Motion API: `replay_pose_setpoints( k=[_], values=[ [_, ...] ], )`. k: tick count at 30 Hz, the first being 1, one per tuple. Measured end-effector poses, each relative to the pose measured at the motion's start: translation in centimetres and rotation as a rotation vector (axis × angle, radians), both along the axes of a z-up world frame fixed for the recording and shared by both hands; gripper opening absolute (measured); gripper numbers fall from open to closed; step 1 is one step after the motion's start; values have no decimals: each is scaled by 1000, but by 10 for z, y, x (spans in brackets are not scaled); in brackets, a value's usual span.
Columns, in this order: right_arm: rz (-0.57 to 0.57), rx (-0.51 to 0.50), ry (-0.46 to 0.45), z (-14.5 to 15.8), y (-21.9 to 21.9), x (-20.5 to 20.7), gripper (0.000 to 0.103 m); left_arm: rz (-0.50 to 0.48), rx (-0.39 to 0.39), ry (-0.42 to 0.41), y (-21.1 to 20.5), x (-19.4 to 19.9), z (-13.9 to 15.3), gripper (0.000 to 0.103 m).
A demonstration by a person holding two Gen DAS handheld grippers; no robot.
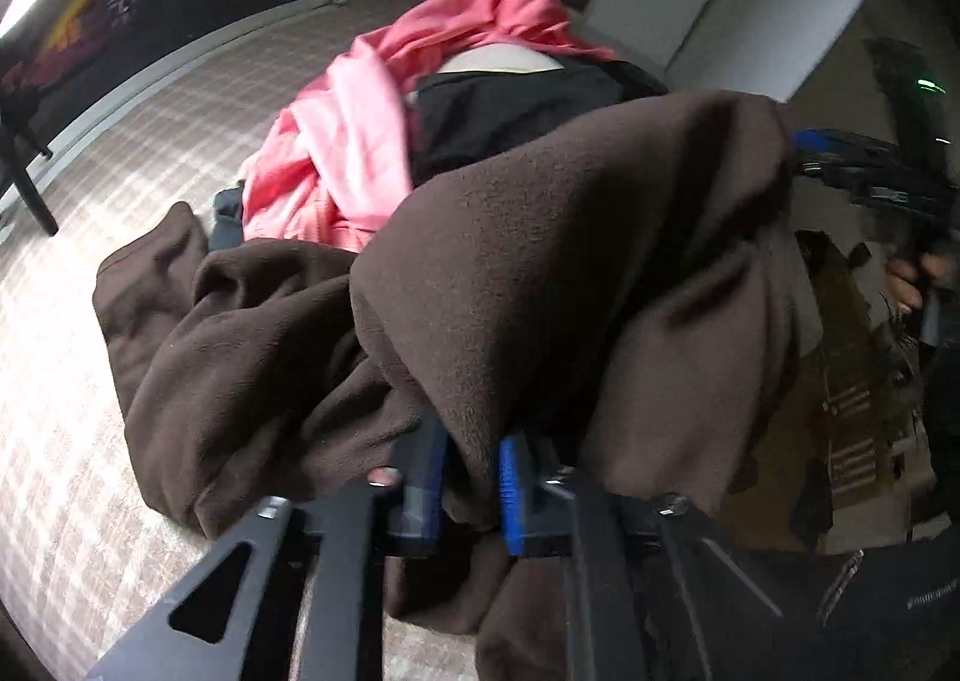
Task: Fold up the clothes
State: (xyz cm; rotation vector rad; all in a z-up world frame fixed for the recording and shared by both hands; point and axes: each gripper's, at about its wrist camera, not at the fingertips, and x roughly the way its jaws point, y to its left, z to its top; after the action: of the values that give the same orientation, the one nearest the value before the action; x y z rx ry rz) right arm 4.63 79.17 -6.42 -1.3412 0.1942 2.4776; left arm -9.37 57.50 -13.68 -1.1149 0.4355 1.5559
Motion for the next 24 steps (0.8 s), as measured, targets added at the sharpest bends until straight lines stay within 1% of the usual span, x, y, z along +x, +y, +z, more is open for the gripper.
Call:
replay_pose_setpoints(
  k=[1,2,3,4,5,6,7,8,9,10,11,12,13,15,16,18,19,20,22,24],
  values=[
    [11,-15,7,-1,-2,-3,34,0,12,-15,-7,1,5,8],
    [23,-41,19,-1,-3,-4,16,1,25,-29,-15,3,11,8],
    [36,-80,34,2,-5,-5,6,14,42,-29,-28,2,20,9],
    [47,-102,51,7,-8,-6,6,53,38,-7,-40,-1,26,15],
    [57,-92,64,13,-12,-7,6,93,34,16,-52,-3,32,26],
    [66,-62,67,18,-17,-8,6,132,30,38,-65,-6,38,33],
    [69,-34,60,22,-22,-9,6,171,27,61,-77,-8,43,44],
    [67,-22,54,23,-26,-9,6,202,27,75,-89,-9,48,45],
    [60,-22,53,24,-29,-9,6,180,50,39,-95,-3,49,45],
    [50,-28,55,25,-32,-7,6,151,63,14,-97,5,48,49],
    [40,-33,57,26,-34,-6,6,104,61,11,-94,18,44,55],
    [34,-37,59,27,-36,-5,6,57,60,7,-90,30,39,58],
    [29,-39,62,28,-37,-4,6,12,55,8,-85,43,34,65],
    [10,-41,63,30,-37,-2,6,-52,6,53,-59,64,13,66],
    [0,-45,65,32,-37,-1,6,-61,-5,19,-50,65,4,62],
    [-15,-58,73,36,-37,2,6,-81,-28,-51,-32,68,-13,19],
    [-22,-57,76,39,-37,3,6,-91,-39,-86,-24,70,-22,6],
    [-28,-52,80,44,-39,5,6,-97,-45,-113,-18,70,-28,6],
    [-23,-46,100,58,-49,12,6,-74,12,-79,-45,64,0,6],
    [6,-50,129,73,-67,19,6,-48,67,-42,-73,58,29,6]
  ],
)
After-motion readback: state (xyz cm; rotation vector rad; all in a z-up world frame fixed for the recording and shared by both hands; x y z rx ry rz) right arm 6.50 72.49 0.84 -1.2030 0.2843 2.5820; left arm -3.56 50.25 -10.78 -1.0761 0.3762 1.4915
